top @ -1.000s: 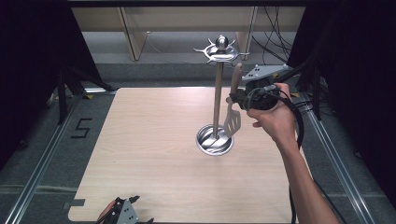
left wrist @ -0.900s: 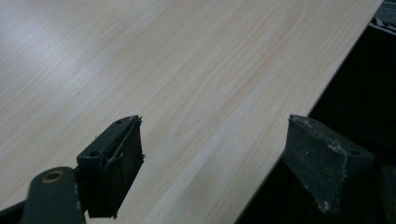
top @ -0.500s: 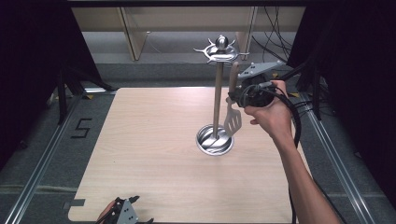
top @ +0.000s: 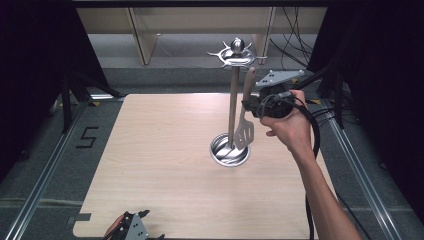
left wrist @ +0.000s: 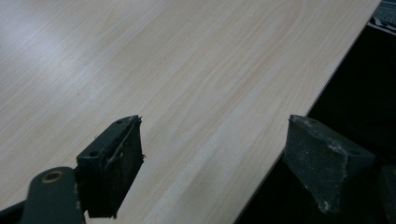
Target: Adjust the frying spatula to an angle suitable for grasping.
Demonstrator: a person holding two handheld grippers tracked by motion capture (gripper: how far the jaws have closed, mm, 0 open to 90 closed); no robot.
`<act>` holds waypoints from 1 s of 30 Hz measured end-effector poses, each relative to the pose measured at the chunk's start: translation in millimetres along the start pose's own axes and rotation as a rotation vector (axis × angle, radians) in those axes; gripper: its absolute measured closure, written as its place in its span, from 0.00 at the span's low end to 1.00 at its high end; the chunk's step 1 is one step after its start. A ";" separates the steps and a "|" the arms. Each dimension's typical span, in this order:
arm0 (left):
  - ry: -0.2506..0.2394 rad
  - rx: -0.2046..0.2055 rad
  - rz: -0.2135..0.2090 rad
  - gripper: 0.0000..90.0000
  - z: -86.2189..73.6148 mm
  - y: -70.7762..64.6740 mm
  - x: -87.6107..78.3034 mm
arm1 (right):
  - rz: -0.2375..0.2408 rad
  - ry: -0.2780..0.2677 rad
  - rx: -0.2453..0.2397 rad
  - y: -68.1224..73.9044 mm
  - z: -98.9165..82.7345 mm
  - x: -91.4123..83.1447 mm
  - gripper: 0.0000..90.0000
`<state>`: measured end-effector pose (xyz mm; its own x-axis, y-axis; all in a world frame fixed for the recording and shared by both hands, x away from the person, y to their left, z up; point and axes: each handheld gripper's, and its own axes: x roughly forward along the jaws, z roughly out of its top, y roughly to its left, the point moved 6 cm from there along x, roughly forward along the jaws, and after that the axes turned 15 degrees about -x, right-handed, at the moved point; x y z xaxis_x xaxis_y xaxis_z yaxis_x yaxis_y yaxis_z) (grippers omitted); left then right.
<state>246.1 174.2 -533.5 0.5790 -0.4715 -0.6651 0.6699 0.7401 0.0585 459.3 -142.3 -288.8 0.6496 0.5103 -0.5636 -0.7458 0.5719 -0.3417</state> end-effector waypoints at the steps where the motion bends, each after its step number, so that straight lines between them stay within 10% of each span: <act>1: 0.001 0.002 -0.002 0.21 0.0 0.0 0.1 | -0.006 -0.020 -0.020 -0.6 0.8 0.4 0.81; 3: 0.000 0.001 -0.002 0.21 -0.1 -0.1 0.2 | -0.005 -0.015 0.033 3.4 1.2 -1.4 0.81; 30: -0.002 -0.030 0.015 0.20 -1.5 -1.3 1.5 | -0.045 -0.161 0.037 13.1 -27.8 -31.4 0.57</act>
<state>245.4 173.3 -535.7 0.5899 -0.4609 -0.6630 0.6467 0.7613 0.0463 425.0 -168.6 -296.5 0.6999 0.5779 -0.4198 -0.7112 0.6185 -0.3342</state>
